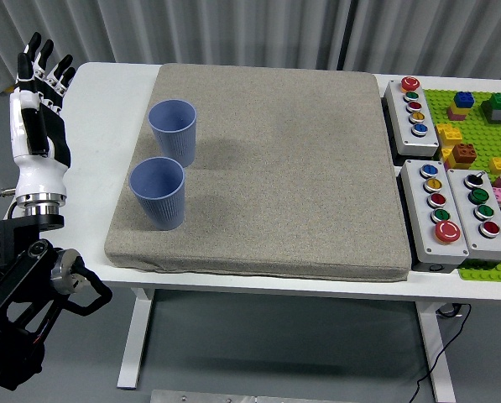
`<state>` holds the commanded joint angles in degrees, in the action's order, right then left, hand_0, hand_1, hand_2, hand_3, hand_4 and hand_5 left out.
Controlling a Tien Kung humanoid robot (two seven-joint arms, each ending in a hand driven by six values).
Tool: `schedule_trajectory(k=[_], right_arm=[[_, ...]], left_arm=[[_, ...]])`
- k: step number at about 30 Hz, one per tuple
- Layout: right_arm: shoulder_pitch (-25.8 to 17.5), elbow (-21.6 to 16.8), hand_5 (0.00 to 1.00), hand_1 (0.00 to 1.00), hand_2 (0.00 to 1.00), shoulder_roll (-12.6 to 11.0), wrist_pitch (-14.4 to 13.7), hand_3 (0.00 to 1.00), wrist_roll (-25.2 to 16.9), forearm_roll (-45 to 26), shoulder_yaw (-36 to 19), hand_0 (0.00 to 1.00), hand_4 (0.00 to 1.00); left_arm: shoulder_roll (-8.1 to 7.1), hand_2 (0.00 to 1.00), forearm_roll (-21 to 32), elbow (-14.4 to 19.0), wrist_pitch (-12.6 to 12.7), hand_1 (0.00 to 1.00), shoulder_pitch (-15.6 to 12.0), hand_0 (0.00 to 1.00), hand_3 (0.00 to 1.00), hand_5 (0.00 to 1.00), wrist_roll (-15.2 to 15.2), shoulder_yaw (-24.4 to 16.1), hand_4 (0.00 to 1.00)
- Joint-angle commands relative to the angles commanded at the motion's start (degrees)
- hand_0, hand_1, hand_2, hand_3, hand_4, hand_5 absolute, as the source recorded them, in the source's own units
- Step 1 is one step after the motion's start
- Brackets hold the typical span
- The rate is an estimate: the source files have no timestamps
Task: Pick cup pour cup place
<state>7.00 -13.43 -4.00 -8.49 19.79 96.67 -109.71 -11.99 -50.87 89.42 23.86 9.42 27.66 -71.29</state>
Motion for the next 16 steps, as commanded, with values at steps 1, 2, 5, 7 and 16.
schedule_trajectory(k=[1, 2, 5, 7, 16], right_arm=[[-0.02, 0.04, 0.002, 0.604, 0.509, -0.06, 0.01, 0.586, -0.03, -0.23, 0.22, 0.639, 0.002], [-0.13, 0.09, 0.002, 0.604, 0.509, -0.14, -0.05, 0.586, -0.09, -0.8, 0.58, 0.639, 0.002], [-0.04, 0.18, 0.002, 0.604, 0.509, -0.18, -0.16, 0.586, -0.25, -0.8, 0.77, 0.639, 0.002], [0.07, 0.08, 0.002, 0.604, 0.509, -0.07, -0.34, 0.586, -0.08, -1.01, 0.75, 0.639, 0.002], [0.19, -0.18, 0.002, 0.604, 0.509, 0.23, -0.63, 0.586, 0.51, -0.68, 0.36, 0.638, 0.002]], left_arm=[[0.01, 0.971, -0.04, -0.03, 0.02, 0.855, 0.05, 0.858, 0.965, 0.998, -0.04, 0.08, 0.866], [0.0, 0.97, -0.13, -0.09, 0.02, 0.855, 0.15, 0.858, 0.964, 0.998, -0.15, 0.28, 0.865], [-0.07, 0.97, -0.08, -0.08, 0.13, 0.855, 0.15, 0.858, 0.964, 0.998, -0.18, 0.41, 0.865], [-0.15, 0.97, -0.2, 0.15, 0.2, 0.855, 0.03, 0.858, 0.964, 0.998, -0.19, 0.37, 0.865], [-0.64, 0.97, -0.64, 0.53, 0.47, 0.856, -0.08, 0.857, 0.964, 0.998, -0.27, -0.29, 0.864]])
